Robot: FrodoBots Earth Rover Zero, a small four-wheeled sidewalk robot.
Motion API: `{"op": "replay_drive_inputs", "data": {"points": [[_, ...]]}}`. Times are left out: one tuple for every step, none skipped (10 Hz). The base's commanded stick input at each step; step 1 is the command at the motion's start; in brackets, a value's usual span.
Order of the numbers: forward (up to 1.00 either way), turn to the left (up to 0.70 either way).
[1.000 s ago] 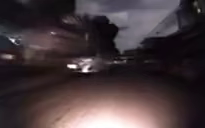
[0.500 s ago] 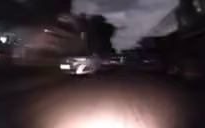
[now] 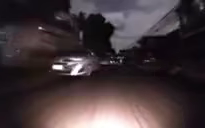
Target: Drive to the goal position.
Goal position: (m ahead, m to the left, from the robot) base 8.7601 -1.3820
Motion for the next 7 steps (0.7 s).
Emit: {"op": "replay_drive_inputs", "data": {"points": [[1.00, 0.00], [1.00, 0.00], [1.00, 0.00], [1.00, 0.00], [1.00, 0.00], [1.00, 0.00], [1.00, 0.00]]}}
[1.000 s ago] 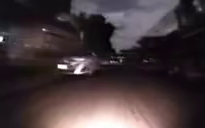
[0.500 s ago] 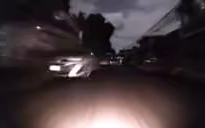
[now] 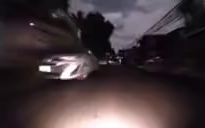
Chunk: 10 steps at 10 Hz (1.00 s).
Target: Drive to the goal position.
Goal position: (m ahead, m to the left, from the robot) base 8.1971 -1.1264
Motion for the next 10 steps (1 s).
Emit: {"op": "replay_drive_inputs", "data": {"points": [[1.00, 0.00], [1.00, 0.00], [1.00, 0.00], [1.00, 0.00], [1.00, 0.00], [1.00, 0.00], [1.00, 0.00], [1.00, 0.00], [1.00, 0.00], [1.00, 0.00]]}}
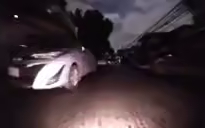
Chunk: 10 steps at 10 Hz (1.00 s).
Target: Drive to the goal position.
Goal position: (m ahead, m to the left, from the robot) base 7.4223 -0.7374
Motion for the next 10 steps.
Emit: {"op": "replay_drive_inputs", "data": {"points": [[1.00, 0.00], [1.00, 0.00], [1.00, 0.00], [1.00, 0.00], [1.00, 0.00], [1.00, 0.00], [1.00, 0.00], [1.00, 0.00], [1.00, 0.00], [1.00, 0.00]]}}
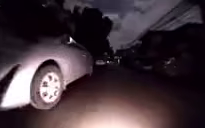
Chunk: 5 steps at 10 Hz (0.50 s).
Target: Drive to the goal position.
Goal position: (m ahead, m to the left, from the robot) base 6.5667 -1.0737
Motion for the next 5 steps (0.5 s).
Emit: {"op": "replay_drive_inputs", "data": {"points": [[1.00, 0.00], [1.00, 0.00], [1.00, 0.00], [1.00, 0.00], [1.00, 0.00]]}}
